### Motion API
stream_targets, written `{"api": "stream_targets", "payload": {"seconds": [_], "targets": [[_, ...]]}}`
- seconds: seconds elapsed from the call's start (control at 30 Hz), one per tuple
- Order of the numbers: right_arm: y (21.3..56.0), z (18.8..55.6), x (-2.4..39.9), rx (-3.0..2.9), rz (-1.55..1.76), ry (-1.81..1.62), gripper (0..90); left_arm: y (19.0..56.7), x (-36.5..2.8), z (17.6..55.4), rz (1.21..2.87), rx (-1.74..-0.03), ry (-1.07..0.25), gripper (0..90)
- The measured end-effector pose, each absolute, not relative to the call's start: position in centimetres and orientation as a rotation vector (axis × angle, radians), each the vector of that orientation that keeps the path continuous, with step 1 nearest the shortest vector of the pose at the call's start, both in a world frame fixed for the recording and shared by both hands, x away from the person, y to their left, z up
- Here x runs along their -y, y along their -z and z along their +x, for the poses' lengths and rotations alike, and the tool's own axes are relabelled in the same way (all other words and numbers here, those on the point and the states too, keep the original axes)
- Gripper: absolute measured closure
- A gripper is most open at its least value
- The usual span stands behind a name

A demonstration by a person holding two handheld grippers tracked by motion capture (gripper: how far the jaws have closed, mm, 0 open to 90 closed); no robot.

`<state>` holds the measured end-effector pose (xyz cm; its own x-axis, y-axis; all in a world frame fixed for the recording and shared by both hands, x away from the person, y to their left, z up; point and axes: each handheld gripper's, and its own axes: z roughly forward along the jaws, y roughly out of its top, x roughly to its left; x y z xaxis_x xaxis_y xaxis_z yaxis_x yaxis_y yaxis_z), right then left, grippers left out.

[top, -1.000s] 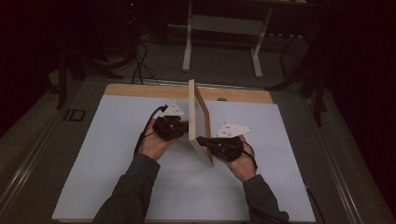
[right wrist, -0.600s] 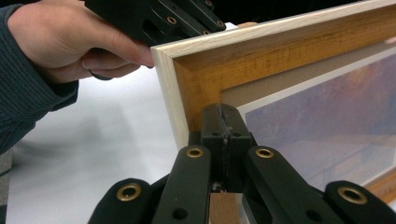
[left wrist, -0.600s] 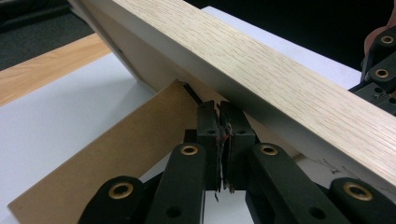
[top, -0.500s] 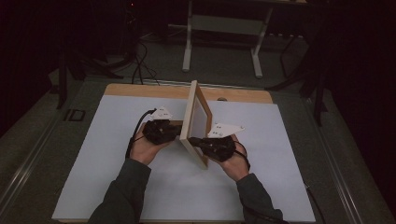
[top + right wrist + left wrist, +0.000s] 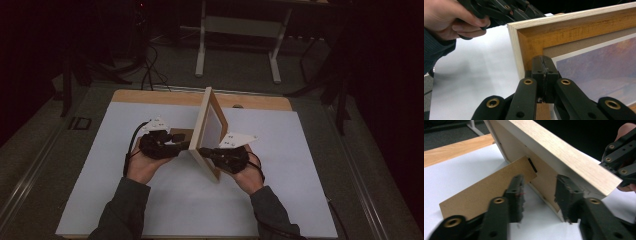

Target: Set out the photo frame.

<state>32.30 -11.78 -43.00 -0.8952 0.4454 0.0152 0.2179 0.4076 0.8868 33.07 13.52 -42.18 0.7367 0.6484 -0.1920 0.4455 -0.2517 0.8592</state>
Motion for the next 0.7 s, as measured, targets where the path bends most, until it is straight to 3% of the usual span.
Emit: {"api": "stream_targets", "payload": {"seconds": [0.23,0.5,0.7], "targets": [[43.3,32.3,11.9,-2.429,0.596,-1.448,83.0,41.4,-14.0,32.5,1.847,-0.9,-0.26,47.8],[43.7,32.6,12.5,-2.416,0.638,-1.426,74.0,40.6,-14.6,32.1,1.771,-0.924,-0.219,46.2],[43.8,32.8,13.6,-2.401,0.67,-1.419,69.8,40.1,-13.9,32.0,1.747,-0.933,-0.219,40.1]]}}
